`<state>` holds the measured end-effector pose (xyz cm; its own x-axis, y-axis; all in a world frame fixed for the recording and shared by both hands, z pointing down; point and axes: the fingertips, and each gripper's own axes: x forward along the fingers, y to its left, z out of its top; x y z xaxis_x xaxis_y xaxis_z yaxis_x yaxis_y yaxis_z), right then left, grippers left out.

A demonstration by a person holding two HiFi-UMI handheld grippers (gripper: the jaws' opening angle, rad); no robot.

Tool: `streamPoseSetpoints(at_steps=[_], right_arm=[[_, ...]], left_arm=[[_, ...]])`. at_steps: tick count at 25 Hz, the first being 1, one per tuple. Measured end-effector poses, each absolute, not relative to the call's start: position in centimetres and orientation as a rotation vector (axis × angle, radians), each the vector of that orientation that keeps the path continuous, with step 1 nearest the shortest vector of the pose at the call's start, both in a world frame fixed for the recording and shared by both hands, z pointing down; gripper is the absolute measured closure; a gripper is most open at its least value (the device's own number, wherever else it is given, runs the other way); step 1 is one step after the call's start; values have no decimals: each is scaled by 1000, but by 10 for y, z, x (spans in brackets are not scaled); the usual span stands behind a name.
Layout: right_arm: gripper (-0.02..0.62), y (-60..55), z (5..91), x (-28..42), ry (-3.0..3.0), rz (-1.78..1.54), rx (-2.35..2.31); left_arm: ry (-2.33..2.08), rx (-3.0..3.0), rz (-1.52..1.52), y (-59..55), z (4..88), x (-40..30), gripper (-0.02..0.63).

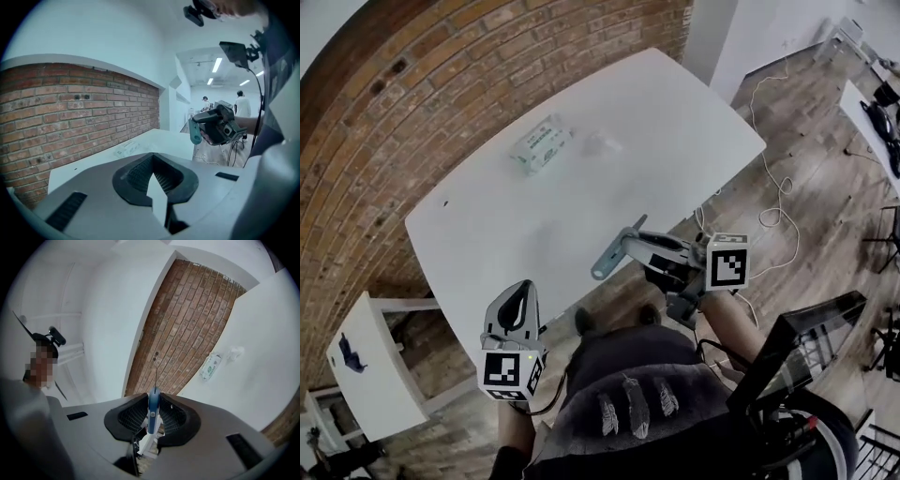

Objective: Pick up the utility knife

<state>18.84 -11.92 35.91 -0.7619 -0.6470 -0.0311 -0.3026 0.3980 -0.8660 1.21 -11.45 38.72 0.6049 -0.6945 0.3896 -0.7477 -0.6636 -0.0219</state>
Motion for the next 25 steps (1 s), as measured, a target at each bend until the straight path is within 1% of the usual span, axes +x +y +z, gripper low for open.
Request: streamPoseSetpoints(at_steps=[4, 10, 14, 17, 20, 25], right_arm=[[517, -107, 372, 222, 2262, -1379, -743], [517, -104, 413, 244, 2236, -1464, -659], [518, -98, 420, 229, 2312, -1518, -610], [518, -99, 409, 208, 2521, -1416, -645], [518, -93, 397, 180, 2700, -1300, -639], [517, -78, 391, 139, 2824, -1280, -660]], left_arm=[[-1274, 2644, 629, -91, 385, 40, 609], [-1395, 2536, 667, -67, 400, 40, 609], [-1430, 2442, 481, -55, 385, 31, 609], [-1478, 2447, 458, -57, 376, 18, 609], [-1534, 2441, 463, -52, 376, -9, 609], [-1585, 2398, 327, -41, 383, -65, 609]])
